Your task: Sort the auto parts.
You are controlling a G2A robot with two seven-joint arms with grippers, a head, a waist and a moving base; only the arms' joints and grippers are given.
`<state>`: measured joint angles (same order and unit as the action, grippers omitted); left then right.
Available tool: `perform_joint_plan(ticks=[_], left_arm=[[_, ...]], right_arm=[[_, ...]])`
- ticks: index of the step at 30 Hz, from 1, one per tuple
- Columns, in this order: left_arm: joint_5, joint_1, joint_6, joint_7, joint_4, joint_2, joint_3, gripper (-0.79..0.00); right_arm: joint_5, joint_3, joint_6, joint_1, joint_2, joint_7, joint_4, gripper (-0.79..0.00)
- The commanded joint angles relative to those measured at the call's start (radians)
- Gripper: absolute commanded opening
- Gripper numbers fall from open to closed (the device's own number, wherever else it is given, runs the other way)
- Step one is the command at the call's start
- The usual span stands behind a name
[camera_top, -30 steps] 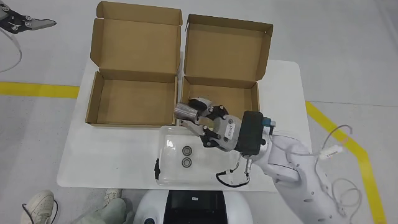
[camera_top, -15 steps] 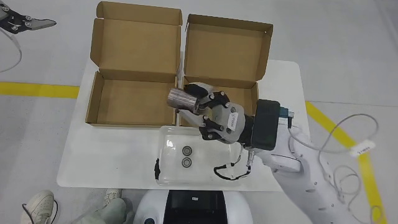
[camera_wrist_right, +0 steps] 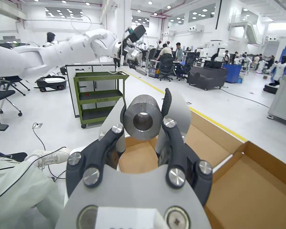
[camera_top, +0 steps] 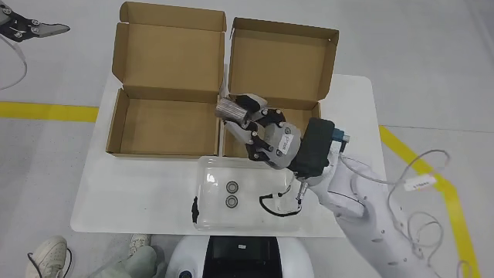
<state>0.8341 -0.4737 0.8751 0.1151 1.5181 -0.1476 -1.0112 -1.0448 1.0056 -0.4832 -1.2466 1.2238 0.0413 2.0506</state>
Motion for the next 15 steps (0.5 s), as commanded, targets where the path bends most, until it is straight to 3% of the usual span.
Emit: perform_joint_plan(ticks=[1,8,15], left_arm=[[0.0,0.0,0.0,0.0,0.0,0.0,0.0,0.0],[0.0,0.0,0.0,0.0,0.0,0.0,0.0,0.0],[0.0,0.0,0.0,0.0,0.0,0.0,0.0,0.0]], right_arm=[[0.002,0.002,-0.001,-0.02,-0.001,0.008,-0.005,-0.785],[-0.013,0.031,-0.002,-0.098,-0.008,0.05,-0.055,-0.785],[-0.052,0.055,0.085,-0.15,-0.012,0.001,-0.098,-0.785]])
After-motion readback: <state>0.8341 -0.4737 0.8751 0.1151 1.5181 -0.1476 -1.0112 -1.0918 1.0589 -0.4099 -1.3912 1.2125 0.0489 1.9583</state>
